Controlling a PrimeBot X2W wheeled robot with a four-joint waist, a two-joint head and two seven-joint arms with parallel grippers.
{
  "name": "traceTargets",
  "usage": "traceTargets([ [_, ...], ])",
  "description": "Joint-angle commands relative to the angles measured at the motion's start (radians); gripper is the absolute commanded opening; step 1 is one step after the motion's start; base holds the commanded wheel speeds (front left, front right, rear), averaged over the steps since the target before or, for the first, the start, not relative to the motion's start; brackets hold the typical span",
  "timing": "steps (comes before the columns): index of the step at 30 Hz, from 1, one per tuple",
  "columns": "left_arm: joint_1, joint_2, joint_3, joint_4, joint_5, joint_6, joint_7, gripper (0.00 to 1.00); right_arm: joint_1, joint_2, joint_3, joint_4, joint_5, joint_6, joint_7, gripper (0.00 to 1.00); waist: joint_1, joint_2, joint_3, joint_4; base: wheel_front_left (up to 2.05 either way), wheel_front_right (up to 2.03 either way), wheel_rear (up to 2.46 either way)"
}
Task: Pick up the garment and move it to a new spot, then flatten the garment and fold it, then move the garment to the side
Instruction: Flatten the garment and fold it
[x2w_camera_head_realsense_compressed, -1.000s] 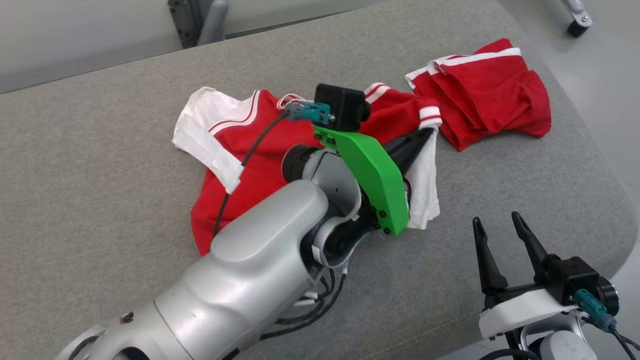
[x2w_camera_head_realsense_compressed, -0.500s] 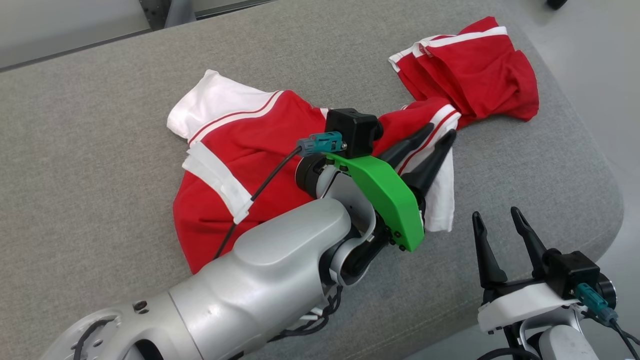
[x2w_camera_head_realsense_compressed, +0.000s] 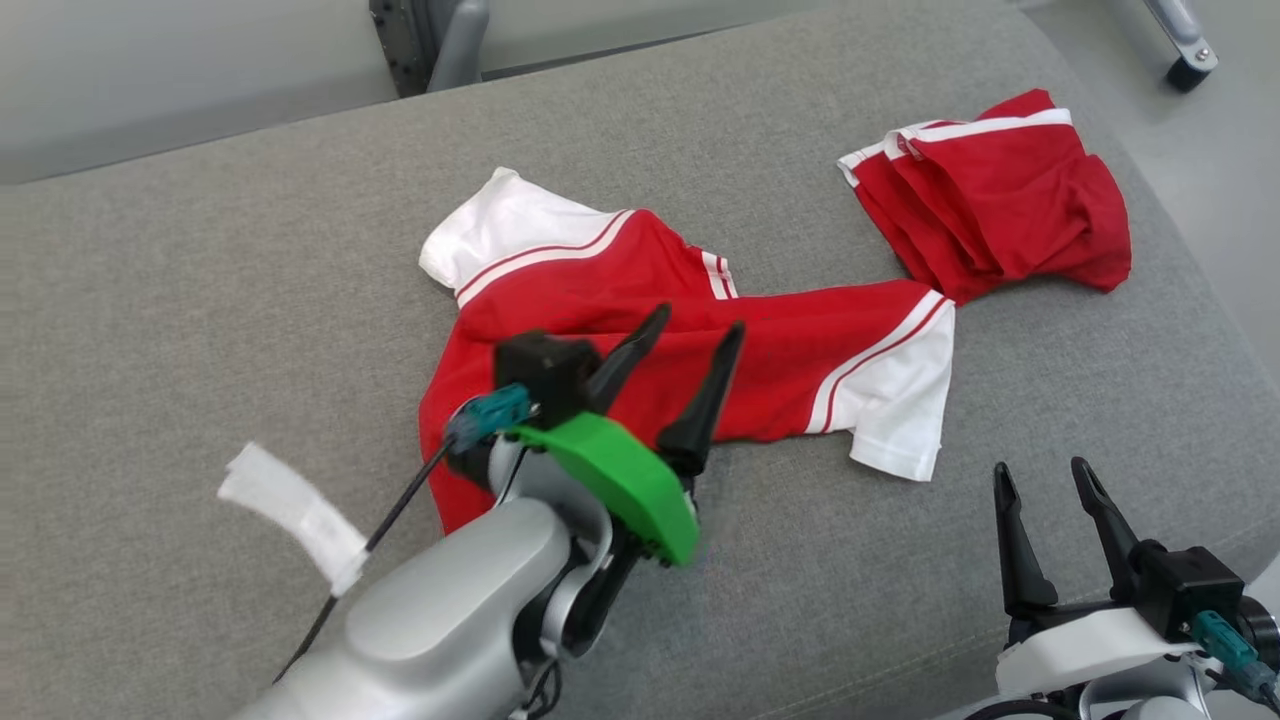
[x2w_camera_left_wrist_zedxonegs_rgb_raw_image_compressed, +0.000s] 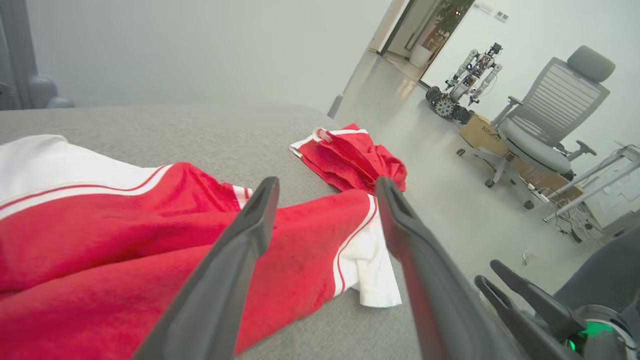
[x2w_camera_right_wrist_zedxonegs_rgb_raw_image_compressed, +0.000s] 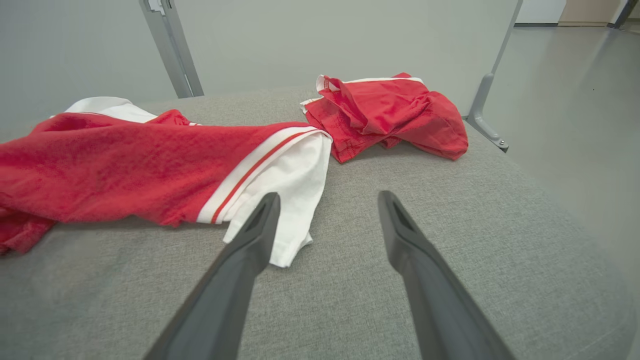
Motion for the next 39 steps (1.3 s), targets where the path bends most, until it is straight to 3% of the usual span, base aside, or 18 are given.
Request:
traceTargets([
  [1,0.065,0.025,0.042,-0.042,0.052,0.026,-0.004,1.0,0.023,-0.003,-0.01,-0.008,-0.012,-0.001,-0.001,1.0,0.0,0.0,-0.048,0.042,0.0,0.0,0.0],
  [3,0.21,0.1,0.141,-0.125,0.159,0.086,-0.003,1.0,0.052,-0.003,-0.028,-0.017,-0.03,-0.001,-0.001,1.0,0.0,0.0,-0.084,0.066,0.0,0.0,0.0],
  [5,0.319,0.128,0.198,-0.167,0.188,0.112,-0.004,1.0,0.066,-0.003,-0.036,-0.023,-0.039,-0.001,-0.002,1.0,0.0,0.0,-0.103,0.08,0.0,0.0,0.0],
  [9,0.476,0.176,0.243,-0.186,0.238,0.14,-0.004,1.0,0.087,-0.011,-0.041,-0.028,-0.047,-0.001,-0.002,1.0,0.0,0.0,-0.131,0.103,0.0,0.0,0.0],
  [12,0.549,0.188,0.238,-0.156,0.236,0.134,-0.004,1.0,0.097,-0.015,-0.039,-0.031,-0.046,-0.001,-0.001,1.0,0.0,0.0,-0.138,0.116,0.0,0.0,0.0],
  [25,0.463,0.071,0.23,0.02,0.301,0.059,-0.004,1.0,0.063,-0.023,-0.022,-0.04,-0.037,-0.001,-0.002,1.0,0.0,0.0,-0.083,0.121,0.0,0.0,0.0],
  [32,0.38,0.032,0.21,0.153,0.342,0.077,0.027,1.0,0.042,-0.02,-0.021,-0.042,-0.033,-0.001,-0.001,1.0,0.0,0.0,-0.029,0.102,0.0,0.0,0.0],
  [38,0.331,0.018,0.195,0.233,0.353,0.068,0.053,1.0,0.025,-0.016,-0.023,-0.041,-0.025,-0.001,-0.002,1.0,0.0,0.0,0.009,0.087,0.0,0.0,0.0],
  [39,0.325,0.016,0.194,0.245,0.352,0.064,0.054,0.88,0.022,-0.015,-0.025,-0.04,-0.025,-0.001,-0.001,1.0,0.0,0.0,0.012,0.085,0.0,0.0,0.0],
])
